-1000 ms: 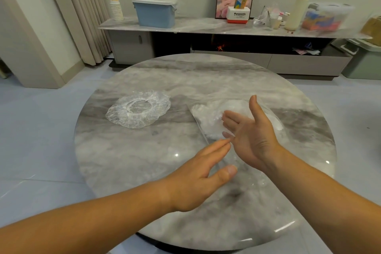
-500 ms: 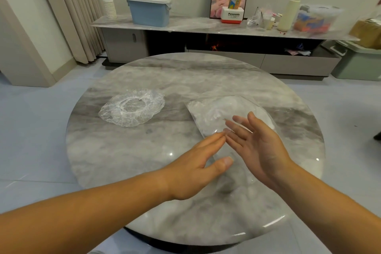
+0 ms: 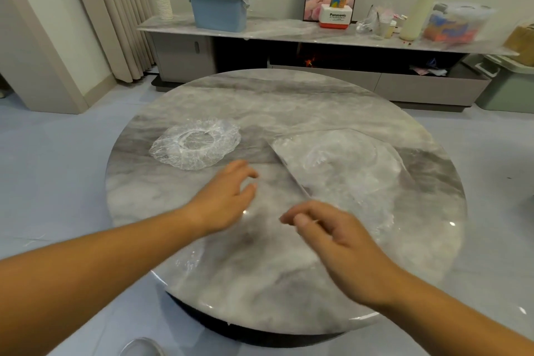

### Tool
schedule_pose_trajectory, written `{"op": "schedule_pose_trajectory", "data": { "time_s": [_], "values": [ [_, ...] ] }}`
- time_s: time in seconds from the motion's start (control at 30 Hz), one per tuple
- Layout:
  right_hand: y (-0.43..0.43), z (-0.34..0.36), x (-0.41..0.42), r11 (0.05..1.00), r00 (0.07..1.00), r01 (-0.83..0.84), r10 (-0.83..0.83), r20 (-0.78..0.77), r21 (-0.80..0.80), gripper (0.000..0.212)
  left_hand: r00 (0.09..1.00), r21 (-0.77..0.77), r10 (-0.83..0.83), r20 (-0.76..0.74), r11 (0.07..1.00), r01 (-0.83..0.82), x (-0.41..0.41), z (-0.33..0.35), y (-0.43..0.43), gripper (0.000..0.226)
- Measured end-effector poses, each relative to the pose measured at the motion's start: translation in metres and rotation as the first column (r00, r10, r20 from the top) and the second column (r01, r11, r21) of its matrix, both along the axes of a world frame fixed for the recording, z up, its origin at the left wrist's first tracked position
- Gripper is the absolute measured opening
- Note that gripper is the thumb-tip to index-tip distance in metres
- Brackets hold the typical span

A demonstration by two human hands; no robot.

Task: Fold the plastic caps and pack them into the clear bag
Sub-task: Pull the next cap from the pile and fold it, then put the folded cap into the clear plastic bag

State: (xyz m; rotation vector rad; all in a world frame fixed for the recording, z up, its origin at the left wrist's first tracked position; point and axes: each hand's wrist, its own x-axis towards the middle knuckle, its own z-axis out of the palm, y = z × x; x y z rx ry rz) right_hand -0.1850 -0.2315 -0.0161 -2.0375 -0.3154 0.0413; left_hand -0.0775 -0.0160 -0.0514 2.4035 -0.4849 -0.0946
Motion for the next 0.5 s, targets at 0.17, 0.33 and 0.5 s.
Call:
{"op": "schedule_pose_trajectory", "data": {
  "time_s": [0.17,0.33,0.5],
  "values": [
    [0.013,-0.033,0.010,0.842,0.978,-0.206,0.163,-0.129,-0.498,0.049,0.969,0.475,0.228,-0.098,0.866,-0.156,0.037,-0.015,0.062,0.056],
    [0.012,-0.044,0.015,0.798,0.972,-0.230,0.158,-0.174,-0.558,0.052,0.972,0.560,0.216,-0.086,0.818,-0.132,0.047,-0.031,0.089,0.054],
    [0.010,-0.047,0.014,0.783,0.972,-0.236,0.185,-0.146,-0.576,0.052,0.988,0.577,0.148,0.033,0.805,-0.140,0.042,-0.032,0.095,0.046]
  ]
}}
